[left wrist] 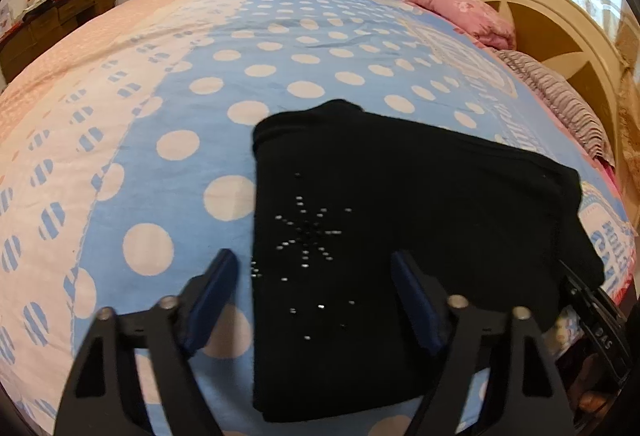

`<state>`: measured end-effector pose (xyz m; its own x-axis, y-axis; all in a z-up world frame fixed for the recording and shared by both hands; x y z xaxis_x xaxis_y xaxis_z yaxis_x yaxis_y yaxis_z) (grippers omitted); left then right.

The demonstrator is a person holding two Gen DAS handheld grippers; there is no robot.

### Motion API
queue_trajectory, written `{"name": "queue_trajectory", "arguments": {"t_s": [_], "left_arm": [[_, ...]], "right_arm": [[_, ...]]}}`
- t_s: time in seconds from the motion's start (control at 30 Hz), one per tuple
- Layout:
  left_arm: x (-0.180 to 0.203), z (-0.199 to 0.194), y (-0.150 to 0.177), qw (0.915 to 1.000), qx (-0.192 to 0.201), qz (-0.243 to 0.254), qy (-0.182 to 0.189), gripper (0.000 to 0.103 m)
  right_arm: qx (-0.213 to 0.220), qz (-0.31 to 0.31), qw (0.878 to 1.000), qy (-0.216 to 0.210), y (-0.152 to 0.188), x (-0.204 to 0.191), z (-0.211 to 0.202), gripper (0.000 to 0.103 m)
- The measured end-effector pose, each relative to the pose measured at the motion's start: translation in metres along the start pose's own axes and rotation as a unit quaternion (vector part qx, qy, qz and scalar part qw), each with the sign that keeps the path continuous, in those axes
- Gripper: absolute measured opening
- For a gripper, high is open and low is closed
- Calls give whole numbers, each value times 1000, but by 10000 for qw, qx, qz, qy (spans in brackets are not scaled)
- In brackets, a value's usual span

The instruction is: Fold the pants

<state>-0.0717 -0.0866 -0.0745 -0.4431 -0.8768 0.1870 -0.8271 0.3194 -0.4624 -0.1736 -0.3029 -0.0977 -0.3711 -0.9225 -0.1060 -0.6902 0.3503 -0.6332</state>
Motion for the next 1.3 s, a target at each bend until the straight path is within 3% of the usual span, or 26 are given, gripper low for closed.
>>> {"name": "queue_trajectory", "arguments": {"t_s": [0.1,0.2,0.23,0.33,0.57,1.3], "left_arm": [[4,-1,0,10000,-4,74,39,62],[4,-2,-1,10000,13,77,33,45],[3,-3,-1,10000,25,71,52,36],[4,-4,-2,9999,31,89,126,24],[10,-11,-2,9995,169,265,-26,20],[4,-39,-14,9986,463,237,-32,17]], "right_arm": [[54,-262,9992,283,1,-9,-4,32],[115,-427,9980,445,0,-14,-7,31],[131,-417,9981,436,0,-15,-8,30],[210,-226,9992,256,-2,-12,-14,29],[545,-389,9975,211,-11,-24,-38,28],[809,-432,9957,-108,-23,-48,-56,28]]}}
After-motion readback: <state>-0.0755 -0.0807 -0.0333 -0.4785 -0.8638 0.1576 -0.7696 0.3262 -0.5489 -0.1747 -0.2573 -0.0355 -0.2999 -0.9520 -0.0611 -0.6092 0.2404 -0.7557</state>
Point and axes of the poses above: each gripper's, at about its wrist camera, not at the fingertips, and z roughly the way its jaws point, x to its right, y to its underside, the point moved 4 cm from there along z, roughly the way its jaws point, and after that the axes turned 9 degrees about -x, right-handed, at the moved point
